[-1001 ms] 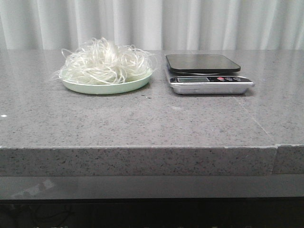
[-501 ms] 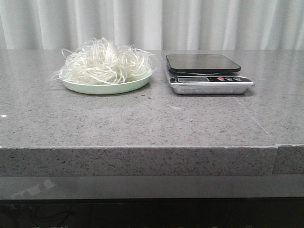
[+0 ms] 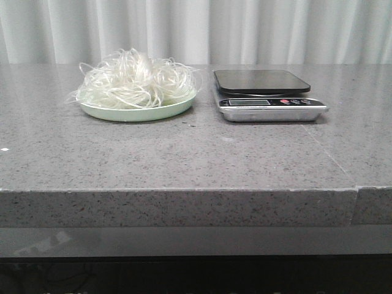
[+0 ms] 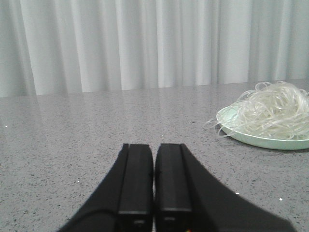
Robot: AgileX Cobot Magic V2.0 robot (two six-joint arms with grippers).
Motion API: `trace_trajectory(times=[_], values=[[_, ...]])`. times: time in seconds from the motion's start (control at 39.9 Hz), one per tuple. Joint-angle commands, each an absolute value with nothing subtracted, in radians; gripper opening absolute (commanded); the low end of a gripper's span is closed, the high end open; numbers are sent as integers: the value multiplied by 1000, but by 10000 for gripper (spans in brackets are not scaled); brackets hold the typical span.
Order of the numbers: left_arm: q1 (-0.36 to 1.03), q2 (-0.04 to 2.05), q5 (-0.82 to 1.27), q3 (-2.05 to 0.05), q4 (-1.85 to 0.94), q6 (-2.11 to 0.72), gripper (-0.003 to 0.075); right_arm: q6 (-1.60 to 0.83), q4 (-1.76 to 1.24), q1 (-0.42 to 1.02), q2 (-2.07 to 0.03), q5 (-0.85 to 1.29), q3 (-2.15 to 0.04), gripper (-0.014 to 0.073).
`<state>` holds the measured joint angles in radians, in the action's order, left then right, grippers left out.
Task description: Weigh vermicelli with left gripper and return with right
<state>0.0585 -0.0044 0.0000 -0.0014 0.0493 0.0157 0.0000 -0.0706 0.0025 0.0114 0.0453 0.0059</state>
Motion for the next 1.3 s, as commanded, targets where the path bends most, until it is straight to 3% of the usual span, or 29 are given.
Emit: trace_trajectory(times=[0.0, 0.3, 0.6, 0.93, 1.28], values=[[58, -27, -73, -71, 35, 22, 155, -6, -68, 4, 27, 0, -88, 148], [58, 80, 165, -458, 35, 22, 155, -6, -68, 4, -26, 219, -414, 148], [58, 327, 458, -823, 35, 22, 155, -7, -68, 4, -260, 478, -725, 148], [58, 439, 597, -853, 35, 22, 155, -7, -68, 4, -493, 668, -805, 148], [58, 495, 639, -807, 35, 22, 155, -7, -68, 4, -658, 689, -800, 148]])
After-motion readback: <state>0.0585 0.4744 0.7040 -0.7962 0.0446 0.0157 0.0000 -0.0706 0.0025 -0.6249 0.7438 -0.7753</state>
